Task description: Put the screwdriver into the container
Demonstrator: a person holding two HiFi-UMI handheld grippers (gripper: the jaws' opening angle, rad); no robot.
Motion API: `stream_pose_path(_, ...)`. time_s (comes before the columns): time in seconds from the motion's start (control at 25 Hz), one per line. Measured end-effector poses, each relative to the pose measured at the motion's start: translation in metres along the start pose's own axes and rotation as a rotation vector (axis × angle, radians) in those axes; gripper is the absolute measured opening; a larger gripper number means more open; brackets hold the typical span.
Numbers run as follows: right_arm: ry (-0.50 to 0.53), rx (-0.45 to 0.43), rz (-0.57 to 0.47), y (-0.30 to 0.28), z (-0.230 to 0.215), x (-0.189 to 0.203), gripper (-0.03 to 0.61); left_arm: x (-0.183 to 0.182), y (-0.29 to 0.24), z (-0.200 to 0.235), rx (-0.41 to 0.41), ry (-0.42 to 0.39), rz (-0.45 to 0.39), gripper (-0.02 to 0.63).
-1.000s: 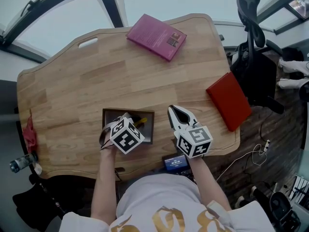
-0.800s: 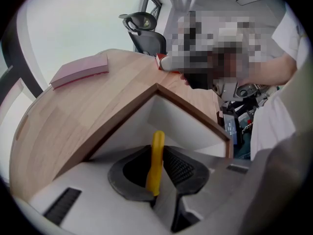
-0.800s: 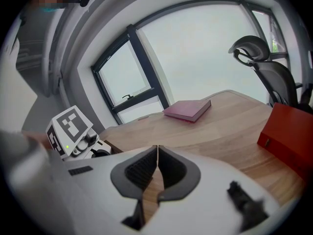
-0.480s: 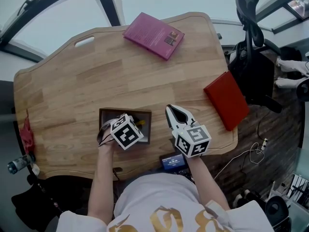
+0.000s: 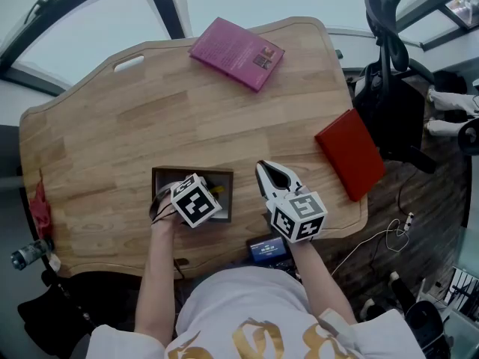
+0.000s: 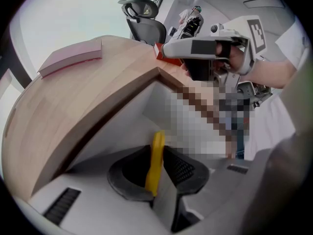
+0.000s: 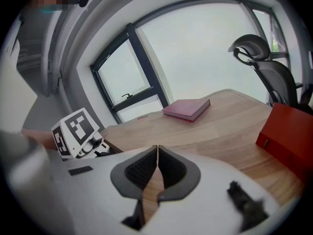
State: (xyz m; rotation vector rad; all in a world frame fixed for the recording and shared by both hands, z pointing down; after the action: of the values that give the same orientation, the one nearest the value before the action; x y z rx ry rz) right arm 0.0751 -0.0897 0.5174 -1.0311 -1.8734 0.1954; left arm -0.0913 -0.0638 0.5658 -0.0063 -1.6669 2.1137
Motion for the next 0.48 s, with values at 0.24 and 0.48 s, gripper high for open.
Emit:
stream_pose_path(0.24, -0.001, 0.002, 0.009, -0.0004, -0.0014, 0.0011, 0.032, 0.0007, -0.0026, 0.0005, 0.02, 0.005, 0.015, 0.086)
stream_pose_path(0.48, -0.005, -0.002, 0.012, -0.0003, -0.0022, 0.0031, 0.032, 0.0007, -0.0033, 0.0003, 0.02, 0.008, 0.016, 0.087)
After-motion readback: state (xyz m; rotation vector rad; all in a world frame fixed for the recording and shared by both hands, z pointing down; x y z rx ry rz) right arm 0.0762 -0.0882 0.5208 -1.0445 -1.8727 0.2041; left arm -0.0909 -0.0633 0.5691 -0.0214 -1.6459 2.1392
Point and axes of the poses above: the fingertips, and each gripper's own axes: y backward along the fingers, z to its left, x out of its underside, the point moved 7 cm from there along y, backward along the fingers, and after that the axes turned 11 degrees about -y, right-handed, at the moved point
